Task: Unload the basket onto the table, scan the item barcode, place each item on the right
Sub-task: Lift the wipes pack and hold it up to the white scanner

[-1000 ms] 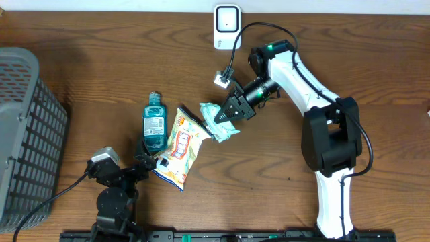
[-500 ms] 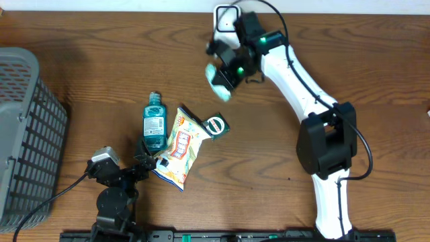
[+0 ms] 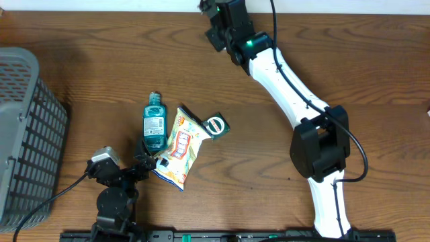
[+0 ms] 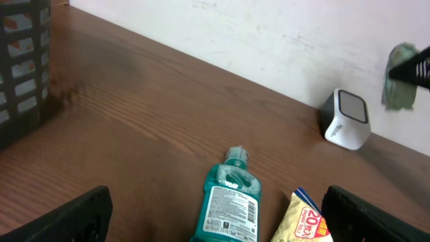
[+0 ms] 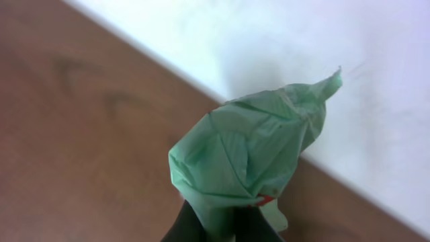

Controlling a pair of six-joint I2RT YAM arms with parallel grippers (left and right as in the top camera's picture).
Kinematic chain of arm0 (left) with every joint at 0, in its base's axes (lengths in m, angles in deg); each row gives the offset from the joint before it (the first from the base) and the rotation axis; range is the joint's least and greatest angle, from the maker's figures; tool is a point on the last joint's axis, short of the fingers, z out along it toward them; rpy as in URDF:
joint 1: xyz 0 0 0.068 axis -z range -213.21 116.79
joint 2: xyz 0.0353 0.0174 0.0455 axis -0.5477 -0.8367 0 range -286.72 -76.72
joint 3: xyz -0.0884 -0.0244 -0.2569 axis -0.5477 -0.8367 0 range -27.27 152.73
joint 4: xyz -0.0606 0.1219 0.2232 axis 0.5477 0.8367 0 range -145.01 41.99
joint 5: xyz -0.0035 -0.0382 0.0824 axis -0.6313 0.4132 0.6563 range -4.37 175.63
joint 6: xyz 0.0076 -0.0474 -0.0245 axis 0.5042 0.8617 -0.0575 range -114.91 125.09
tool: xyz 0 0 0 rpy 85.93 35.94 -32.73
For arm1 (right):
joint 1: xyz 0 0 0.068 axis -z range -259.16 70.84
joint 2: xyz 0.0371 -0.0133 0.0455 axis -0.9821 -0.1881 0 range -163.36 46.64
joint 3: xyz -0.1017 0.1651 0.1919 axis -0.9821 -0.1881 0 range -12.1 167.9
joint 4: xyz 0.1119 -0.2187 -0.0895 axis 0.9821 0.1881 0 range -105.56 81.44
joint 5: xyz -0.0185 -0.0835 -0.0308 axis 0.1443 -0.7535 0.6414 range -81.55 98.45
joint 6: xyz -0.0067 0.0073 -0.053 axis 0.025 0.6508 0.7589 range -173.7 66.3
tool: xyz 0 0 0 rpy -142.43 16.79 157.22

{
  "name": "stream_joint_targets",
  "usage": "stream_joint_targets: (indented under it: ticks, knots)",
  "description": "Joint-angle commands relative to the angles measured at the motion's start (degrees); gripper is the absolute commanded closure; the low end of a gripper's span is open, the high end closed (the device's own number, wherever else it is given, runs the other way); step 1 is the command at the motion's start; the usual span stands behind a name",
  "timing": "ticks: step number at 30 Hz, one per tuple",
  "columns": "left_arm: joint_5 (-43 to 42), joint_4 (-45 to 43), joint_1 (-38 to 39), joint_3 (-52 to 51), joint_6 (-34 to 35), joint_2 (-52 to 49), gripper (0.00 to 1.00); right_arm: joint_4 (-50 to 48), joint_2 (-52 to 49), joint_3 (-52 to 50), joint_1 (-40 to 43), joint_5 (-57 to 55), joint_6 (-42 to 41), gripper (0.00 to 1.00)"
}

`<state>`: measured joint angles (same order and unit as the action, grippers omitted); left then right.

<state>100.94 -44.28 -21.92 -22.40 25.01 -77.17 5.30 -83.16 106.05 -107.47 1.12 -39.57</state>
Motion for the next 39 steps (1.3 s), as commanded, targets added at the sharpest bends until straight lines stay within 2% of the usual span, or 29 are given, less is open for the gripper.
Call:
stream_joint_targets:
  ticks: [1, 7, 17, 24, 33, 39]
  knots:
    - [0.33, 1.42, -0.07, -1.01, 0.35, 0.11, 0.02, -4.68, -2.16, 1.07, 0.15, -5.25, 1.57, 0.99]
    - [0.33, 1.42, -0.07, -1.01, 0.35, 0.11, 0.02, -14.14, -6.34, 1.09, 0.2, -10.36, 4.87, 0.99]
    - [0.33, 1.42, -0.07, -1.01, 0.33, 0.11, 0.02, -19.19, -9.68, 1.09, 0.92, -9.66, 6.82, 0.99]
    - [0.33, 1.42, -0.07, -1.01, 0.35, 0.11, 0.02, -23.26, -13.7, 1.09, 0.46, -9.33, 23.15, 0.99]
    - [0.33, 1.42, -0.07, -1.01, 0.33, 0.11, 0.02, -25.83, -15.3, 1.09, 0.35, -11.21, 26.1, 0.99]
    - [0.33, 1.42, -0.07, -1.01, 0.35, 0.11, 0.02, -24.5, -15.32, 1.09, 0.37, -9.97, 34.32, 0.99]
